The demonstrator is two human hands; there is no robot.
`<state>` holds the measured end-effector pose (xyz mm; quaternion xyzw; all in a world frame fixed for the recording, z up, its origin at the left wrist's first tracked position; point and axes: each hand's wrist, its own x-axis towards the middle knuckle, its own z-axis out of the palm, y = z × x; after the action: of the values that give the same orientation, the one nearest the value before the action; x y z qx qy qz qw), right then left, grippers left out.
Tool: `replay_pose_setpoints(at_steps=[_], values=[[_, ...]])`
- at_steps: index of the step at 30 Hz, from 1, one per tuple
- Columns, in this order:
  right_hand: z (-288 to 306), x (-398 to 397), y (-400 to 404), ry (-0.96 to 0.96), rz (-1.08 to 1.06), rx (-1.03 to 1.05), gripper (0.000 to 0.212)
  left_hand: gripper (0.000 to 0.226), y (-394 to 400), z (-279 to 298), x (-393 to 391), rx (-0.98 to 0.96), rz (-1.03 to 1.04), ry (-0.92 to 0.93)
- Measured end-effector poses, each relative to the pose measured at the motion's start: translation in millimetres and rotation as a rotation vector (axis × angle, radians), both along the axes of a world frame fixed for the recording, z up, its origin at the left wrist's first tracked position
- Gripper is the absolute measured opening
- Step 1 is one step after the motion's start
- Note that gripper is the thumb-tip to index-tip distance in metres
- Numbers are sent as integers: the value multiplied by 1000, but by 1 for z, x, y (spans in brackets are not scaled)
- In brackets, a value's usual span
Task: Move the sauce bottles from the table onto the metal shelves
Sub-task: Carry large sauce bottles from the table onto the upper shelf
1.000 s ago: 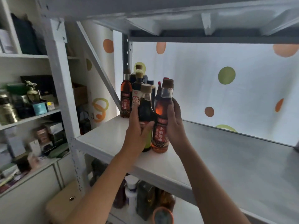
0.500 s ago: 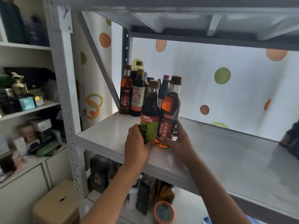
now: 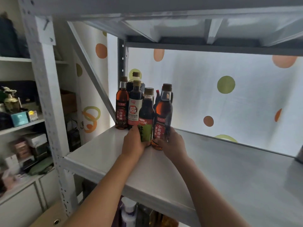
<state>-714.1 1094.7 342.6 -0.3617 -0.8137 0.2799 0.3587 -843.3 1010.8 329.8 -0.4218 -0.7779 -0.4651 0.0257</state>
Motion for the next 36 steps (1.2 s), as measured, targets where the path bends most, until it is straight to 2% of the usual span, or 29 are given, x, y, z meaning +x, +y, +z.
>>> replay_pose_setpoints(at_steps=[7, 16, 21, 24, 27, 36], values=[[-4, -29, 31, -9, -5, 2, 50, 74, 38, -2, -29, 38, -36, -19], [-18, -51, 52, 35, -43, 46, 44, 64, 64, -8, -47, -89, 92, 217], [-21, -56, 59, 99, -79, -26, 57, 56, 67, -5, -44, -195, 197, 332], [-20, -57, 59, 101, -111, -49, 50, 55, 69, -4, -42, -211, 235, 357], [-18, -56, 58, 50, -158, 4, 52, 52, 70, -4, -41, -226, 252, 385], [-16, -51, 53, 67, -93, -70, 52, 50, 72, -7, -44, -240, 278, 459]])
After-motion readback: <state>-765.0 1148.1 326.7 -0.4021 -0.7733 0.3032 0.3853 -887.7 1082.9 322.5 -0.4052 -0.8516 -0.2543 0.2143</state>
